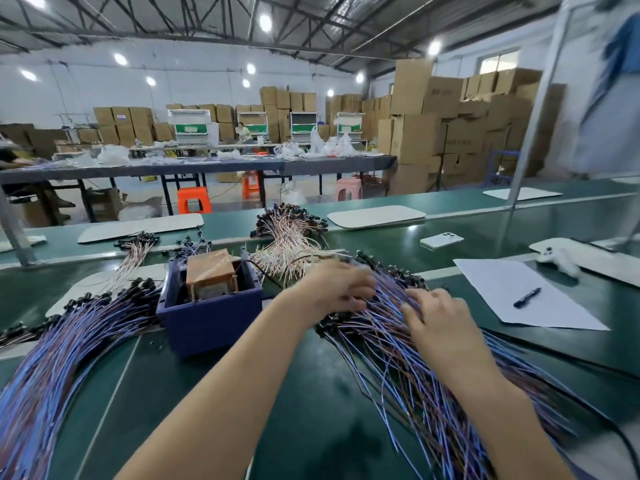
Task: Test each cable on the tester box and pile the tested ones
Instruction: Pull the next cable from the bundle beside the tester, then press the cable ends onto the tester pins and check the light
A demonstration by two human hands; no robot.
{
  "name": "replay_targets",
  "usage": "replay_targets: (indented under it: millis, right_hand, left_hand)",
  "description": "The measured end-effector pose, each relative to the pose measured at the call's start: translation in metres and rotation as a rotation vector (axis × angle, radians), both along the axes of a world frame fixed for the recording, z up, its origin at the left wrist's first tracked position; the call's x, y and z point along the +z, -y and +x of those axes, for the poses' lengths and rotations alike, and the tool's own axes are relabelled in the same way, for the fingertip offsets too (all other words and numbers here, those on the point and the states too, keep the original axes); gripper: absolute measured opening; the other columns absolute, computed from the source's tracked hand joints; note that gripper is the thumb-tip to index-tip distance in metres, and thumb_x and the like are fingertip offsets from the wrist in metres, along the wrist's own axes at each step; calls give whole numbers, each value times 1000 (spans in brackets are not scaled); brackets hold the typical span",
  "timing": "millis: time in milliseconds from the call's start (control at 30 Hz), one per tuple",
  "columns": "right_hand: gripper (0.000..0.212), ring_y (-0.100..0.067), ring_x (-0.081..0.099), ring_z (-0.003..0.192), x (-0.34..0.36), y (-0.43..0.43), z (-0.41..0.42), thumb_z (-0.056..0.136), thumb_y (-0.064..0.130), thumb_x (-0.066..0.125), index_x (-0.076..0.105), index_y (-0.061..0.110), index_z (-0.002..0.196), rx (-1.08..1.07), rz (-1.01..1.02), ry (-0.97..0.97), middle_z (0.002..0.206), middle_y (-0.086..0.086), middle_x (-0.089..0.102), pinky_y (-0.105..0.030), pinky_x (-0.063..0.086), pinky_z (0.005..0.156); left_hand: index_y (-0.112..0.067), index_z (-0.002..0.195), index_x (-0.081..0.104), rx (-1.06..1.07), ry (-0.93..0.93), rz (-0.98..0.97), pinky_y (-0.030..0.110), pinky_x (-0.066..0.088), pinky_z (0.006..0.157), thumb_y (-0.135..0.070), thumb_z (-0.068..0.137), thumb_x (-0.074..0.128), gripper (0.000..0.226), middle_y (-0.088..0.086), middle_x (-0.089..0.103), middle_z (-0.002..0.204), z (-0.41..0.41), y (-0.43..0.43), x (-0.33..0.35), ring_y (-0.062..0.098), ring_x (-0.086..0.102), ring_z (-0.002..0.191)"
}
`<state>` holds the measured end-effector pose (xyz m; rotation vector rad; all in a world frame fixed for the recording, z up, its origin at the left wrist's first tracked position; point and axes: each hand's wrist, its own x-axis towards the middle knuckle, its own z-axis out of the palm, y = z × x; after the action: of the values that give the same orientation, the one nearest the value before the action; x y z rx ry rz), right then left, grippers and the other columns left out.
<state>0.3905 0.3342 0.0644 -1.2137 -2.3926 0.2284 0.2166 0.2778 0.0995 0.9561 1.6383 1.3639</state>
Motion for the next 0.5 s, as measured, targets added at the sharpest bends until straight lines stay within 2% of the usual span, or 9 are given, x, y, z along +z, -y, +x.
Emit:
replay_targets:
  millis: [67,133,200,333,500]
  right_hand:
    - [51,-23,33,138,-14,-4,3,105,43,38,35,24,152,-58,-12,21,149,-5,41,-35,30,113]
    - [52,-22,25,144,-22,-2,2,105,43,39,33,26,154,-42,-12,-47,153,-5,37,-37,26,119]
    - [48,-19,27,143,-26,4,-3,104,41,40,39,29,151,33,-2,-99,151,-2,40,-35,25,119]
    - [38,-12,38,129,-31,22,-31,105,35,44,51,30,142,227,-2,-203,138,6,51,-26,29,109]
    - [29,-9,53,114,-45,64,-92,104,30,47,61,30,129,502,-68,-259,124,11,63,-24,41,97]
  left_hand:
    - [-6,111,60,-52,-50,-109,26,60,75,-25,103,55,21,9,69,116,4,-5,-13,19,68,97]
    - [-8,122,59,-65,-79,-126,28,60,80,-28,104,54,27,7,69,117,2,-1,-27,17,68,96]
    - [-12,127,59,-107,-74,-115,32,58,85,-28,102,57,30,5,72,111,-6,13,-41,16,68,91]
    - [-26,123,61,-267,-170,-226,26,58,78,-35,100,61,25,-2,73,99,-38,68,-66,10,69,83]
    - [-30,118,58,-160,-309,-342,23,57,73,-36,102,56,18,0,71,101,-82,140,-83,8,70,81]
